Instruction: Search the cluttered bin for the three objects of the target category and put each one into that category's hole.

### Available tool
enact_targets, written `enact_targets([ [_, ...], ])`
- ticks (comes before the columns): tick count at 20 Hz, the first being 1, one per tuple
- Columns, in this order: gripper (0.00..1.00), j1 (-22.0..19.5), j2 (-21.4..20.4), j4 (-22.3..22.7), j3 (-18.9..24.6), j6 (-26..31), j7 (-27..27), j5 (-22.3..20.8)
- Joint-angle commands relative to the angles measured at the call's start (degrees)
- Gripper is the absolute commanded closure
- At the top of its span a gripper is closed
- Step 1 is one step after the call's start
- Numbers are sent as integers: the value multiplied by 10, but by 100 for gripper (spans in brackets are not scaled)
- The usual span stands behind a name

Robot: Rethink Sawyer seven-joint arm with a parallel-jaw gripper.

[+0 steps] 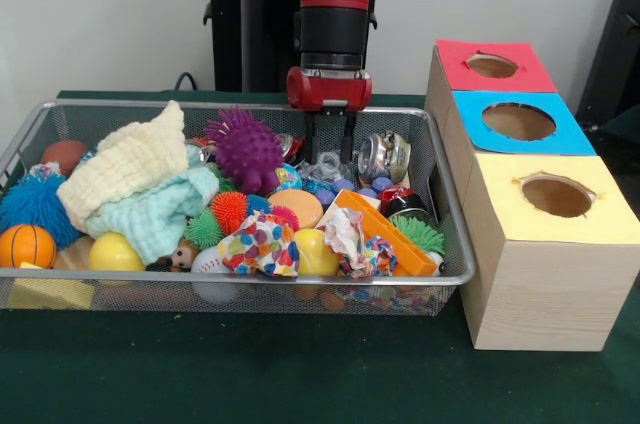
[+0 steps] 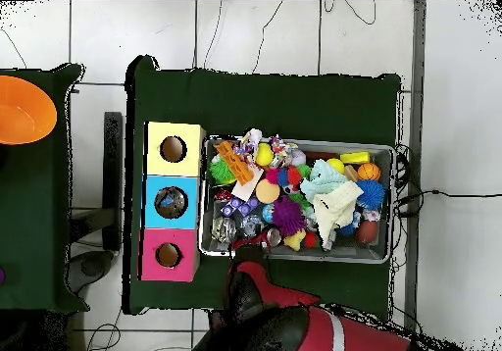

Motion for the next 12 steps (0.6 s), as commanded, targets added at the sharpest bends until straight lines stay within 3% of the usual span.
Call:
enact_targets([
  [1, 100, -6, -17, -46, 50, 95, 159, 51],
  [7, 100, 2, -28, -55, 57, 112, 162, 56],
  [12, 100, -14, -4, -67, 68, 89, 171, 32],
])
